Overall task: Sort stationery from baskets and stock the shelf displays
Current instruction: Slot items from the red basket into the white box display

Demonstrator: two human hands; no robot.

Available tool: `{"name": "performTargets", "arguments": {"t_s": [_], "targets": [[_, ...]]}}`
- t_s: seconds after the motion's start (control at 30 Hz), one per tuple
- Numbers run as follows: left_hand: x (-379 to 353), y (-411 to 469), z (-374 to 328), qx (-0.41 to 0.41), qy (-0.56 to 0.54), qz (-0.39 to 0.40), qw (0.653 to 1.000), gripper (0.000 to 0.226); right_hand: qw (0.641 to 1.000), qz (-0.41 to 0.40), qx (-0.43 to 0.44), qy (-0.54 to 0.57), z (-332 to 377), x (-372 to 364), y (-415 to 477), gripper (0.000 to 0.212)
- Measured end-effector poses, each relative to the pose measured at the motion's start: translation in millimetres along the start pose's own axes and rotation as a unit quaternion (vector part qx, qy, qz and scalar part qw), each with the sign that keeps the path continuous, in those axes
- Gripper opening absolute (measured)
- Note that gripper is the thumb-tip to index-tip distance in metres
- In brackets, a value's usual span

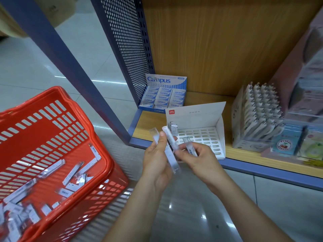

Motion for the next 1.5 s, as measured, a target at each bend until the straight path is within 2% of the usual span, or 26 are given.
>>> {"name": "performTargets", "arguments": {"t_s": [0.07,0.13,0.2,0.33,0.47,0.53,0.67,0.8,0.9,1.0,1.1,1.27,1.4,1.5], "targets": [[2,1,-4,-0.012,0.036,-0.007,0.999,0.03,0.999,0.014,-0.016,0.039,-3,0,0,0.012],[11,2,-13,-0.045,0.071,-0.048,0.995,0.023,0.996,0.037,-0.036,0.077,-9,0,1,0.011],[20,3,-23,-0.073,0.126,-0.083,0.986,0.018,0.994,0.057,-0.05,0.074,-14,4,3,0.009],[21,1,-37,-0.119,0.241,-0.075,0.96,0.006,0.993,0.099,-0.054,0.047,-17,7,3,0.009],[15,0,-50,-0.17,0.277,-0.086,0.942,0.003,0.995,0.057,-0.072,0.046,-25,15,7,0.012],[13,1,-62,-0.217,0.325,-0.105,0.914,0.005,0.996,0.005,-0.082,0.033,-30,27,11,0.015],[3,9,-75,-0.27,0.465,-0.126,0.834,0.007,0.995,-0.053,-0.076,0.026,-31,46,18,0.016],[-6,19,-70,-0.272,0.528,-0.115,0.796,0.009,0.995,-0.056,-0.075,0.038,-30,48,21,0.017],[-3,28,-64,-0.264,0.547,-0.117,0.786,0.002,0.995,-0.056,-0.077,0.043,-29,47,24,0.018],[-6,32,-59,-0.278,0.605,-0.103,0.739,0.013,0.994,-0.058,-0.082,0.045,-27,46,25,0.019],[-11,35,-59,-0.29,0.632,-0.101,0.712,0.017,0.994,-0.062,-0.075,0.053,-23,45,29,0.019],[-21,36,-62,-0.302,0.605,-0.093,0.731,0.019,0.998,-0.051,-0.021,0.008,-7,29,51,0.014],[-14,42,-59,-0.26,0.548,-0.077,0.791,0.014,0.998,-0.051,-0.023,0.041,1,15,63,0.008],[-13,44,-57,-0.239,0.522,-0.047,0.817,0.016,0.994,-0.055,-0.037,0.092,3,9,64,0.01]]}}
Point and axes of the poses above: each hand's wrist, its own y-axis towards the middle knuckle, its own x-axis out of the back of the hand, z = x × y, the point moved 7 cm from there along y, towards the middle knuckle, and after that the axes turned 9 degrees about x, right-handed, at the moved point
